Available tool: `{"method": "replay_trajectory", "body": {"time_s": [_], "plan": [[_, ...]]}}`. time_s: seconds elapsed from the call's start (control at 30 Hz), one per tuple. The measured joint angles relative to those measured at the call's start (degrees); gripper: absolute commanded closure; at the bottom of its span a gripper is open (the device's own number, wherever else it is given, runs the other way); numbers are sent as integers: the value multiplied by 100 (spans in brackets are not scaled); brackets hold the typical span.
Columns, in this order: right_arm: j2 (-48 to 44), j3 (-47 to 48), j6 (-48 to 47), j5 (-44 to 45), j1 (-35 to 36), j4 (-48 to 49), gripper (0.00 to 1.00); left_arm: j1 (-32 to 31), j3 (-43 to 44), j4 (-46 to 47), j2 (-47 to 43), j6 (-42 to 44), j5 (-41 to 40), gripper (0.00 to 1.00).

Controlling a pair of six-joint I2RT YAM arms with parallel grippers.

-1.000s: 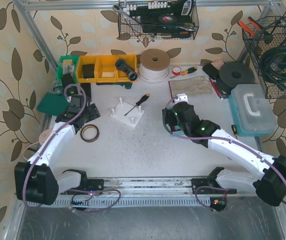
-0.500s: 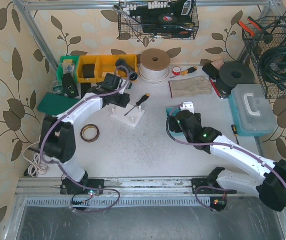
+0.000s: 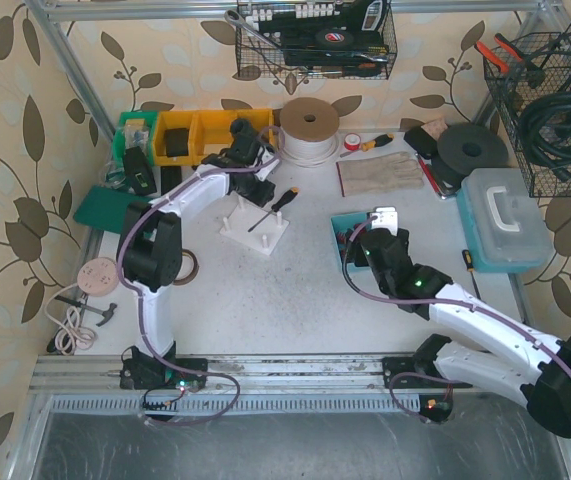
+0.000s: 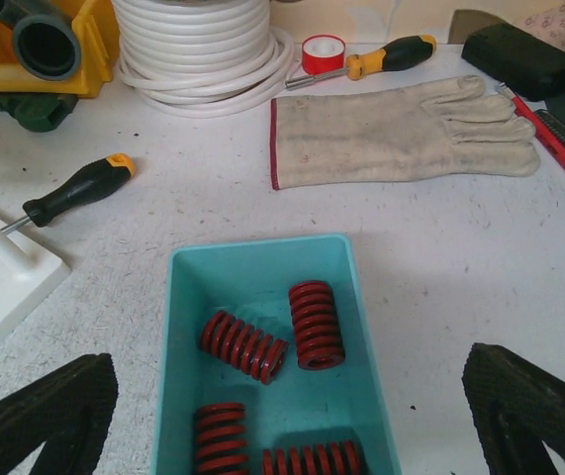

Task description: Install the large spring

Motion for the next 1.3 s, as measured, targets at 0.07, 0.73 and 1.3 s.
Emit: {"method": "replay_trajectory", "body": {"time_s": [0.07, 0.73, 1.3], "plan": [[4, -7, 0, 24, 2, 2, 6, -2, 219, -83, 219, 83, 37, 51], [96, -7, -4, 61, 2, 39, 6, -114, 1377, -525, 1692, 323, 411, 54], [96, -7, -48, 107, 0, 39, 7, -114, 1764, -627, 2048, 531, 404, 79]]}}
